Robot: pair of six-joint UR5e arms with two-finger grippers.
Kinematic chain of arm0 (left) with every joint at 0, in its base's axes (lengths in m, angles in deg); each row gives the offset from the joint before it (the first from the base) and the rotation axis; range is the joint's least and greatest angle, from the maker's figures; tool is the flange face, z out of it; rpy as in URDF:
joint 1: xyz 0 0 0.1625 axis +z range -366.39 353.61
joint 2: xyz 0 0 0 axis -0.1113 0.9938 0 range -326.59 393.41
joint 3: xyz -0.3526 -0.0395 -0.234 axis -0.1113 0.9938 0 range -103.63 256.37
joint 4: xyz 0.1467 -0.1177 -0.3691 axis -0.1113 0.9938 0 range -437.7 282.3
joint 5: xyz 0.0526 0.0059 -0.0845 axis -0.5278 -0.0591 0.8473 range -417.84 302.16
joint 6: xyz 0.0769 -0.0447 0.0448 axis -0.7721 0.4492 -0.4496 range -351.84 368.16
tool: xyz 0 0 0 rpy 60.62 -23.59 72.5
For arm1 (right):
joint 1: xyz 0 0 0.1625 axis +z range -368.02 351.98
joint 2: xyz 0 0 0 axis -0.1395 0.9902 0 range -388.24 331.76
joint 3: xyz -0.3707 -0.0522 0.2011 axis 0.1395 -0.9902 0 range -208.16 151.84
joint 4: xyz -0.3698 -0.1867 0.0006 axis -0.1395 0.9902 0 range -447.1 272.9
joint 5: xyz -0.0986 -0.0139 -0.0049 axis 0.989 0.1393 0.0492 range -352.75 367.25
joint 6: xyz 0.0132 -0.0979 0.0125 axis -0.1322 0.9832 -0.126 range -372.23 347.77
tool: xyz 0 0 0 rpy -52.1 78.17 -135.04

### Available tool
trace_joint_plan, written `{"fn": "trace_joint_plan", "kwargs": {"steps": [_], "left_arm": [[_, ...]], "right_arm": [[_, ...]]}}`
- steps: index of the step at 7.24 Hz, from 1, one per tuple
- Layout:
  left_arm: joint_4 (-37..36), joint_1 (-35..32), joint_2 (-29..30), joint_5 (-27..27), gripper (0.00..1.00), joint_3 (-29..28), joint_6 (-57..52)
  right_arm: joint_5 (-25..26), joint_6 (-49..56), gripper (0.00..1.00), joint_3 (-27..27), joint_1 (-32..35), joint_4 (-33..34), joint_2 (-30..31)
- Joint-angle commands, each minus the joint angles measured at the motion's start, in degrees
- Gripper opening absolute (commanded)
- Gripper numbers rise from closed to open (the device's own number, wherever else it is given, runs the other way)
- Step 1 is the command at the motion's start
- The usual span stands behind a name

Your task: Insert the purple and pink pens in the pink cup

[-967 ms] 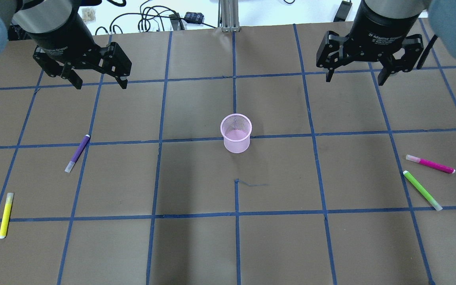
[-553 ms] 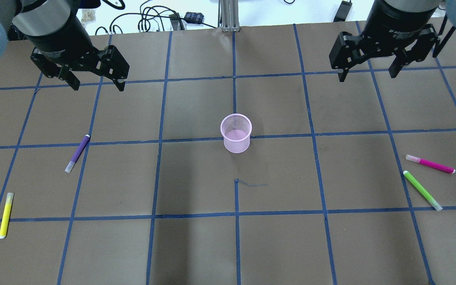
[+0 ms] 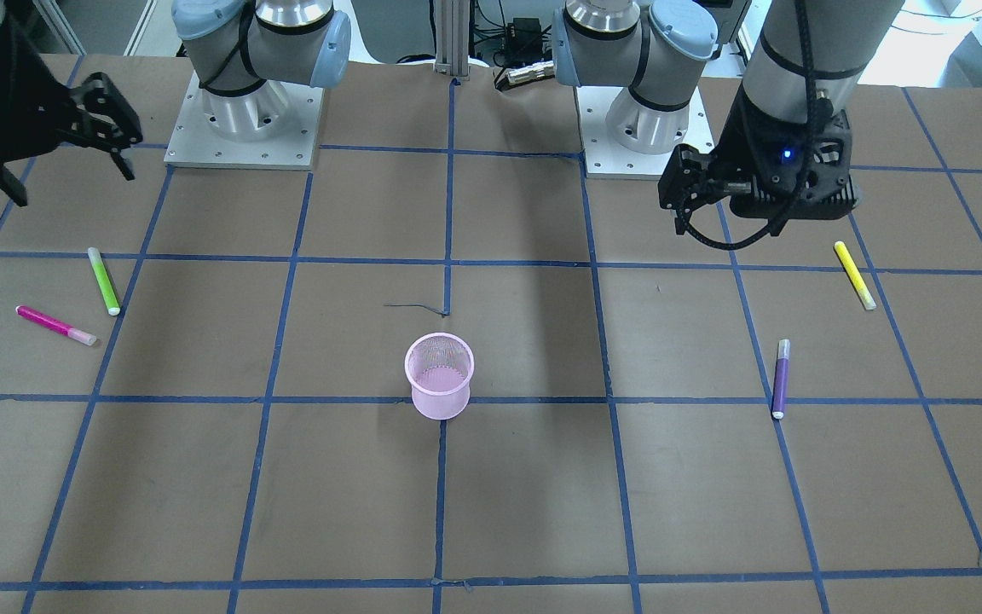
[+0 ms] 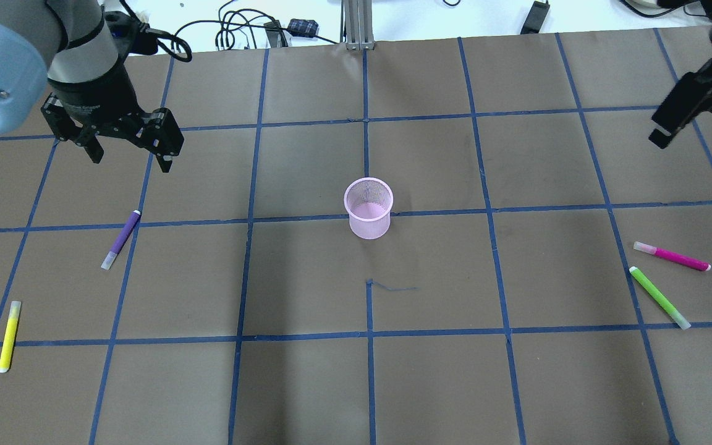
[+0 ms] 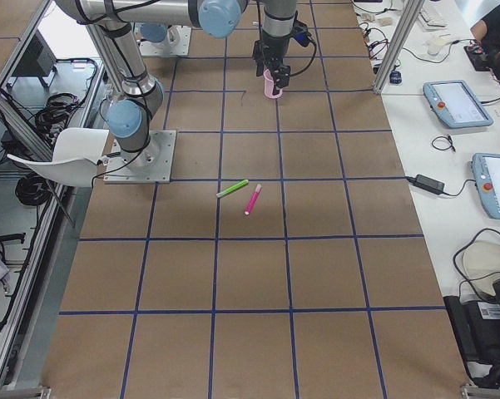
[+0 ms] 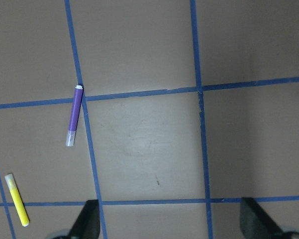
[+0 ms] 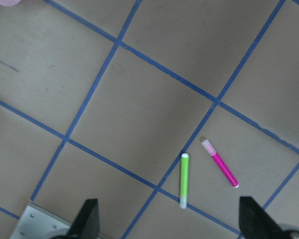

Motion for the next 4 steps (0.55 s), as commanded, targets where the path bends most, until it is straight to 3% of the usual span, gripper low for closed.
{"fn": "trace_joint_plan", "kwargs": {"steps": [1, 2, 3, 4], "left_arm": [[-2.9, 7.4, 3.8, -2.5, 1.00, 2.9, -9.7], [-5.3, 8.5, 7.3, -4.9, 1.00, 3.4, -13.3], [-7.8, 9.0, 10.8, -5.8, 1.00, 3.6, -13.3], [-9.8, 10.5, 13.8, -5.8, 1.00, 3.4, -13.9]], "right_arm": [[-1.3, 25.4, 1.00, 0.6, -11.2, 0.4, -0.3], [-5.5, 38.3, 1.00, 1.7, -17.6, 0.5, -0.5], [-7.0, 51.1, 1.00, 5.5, -23.0, 4.6, -1.7], [-12.7, 62.8, 0.98, 9.5, -28.5, 9.1, -3.0]]}}
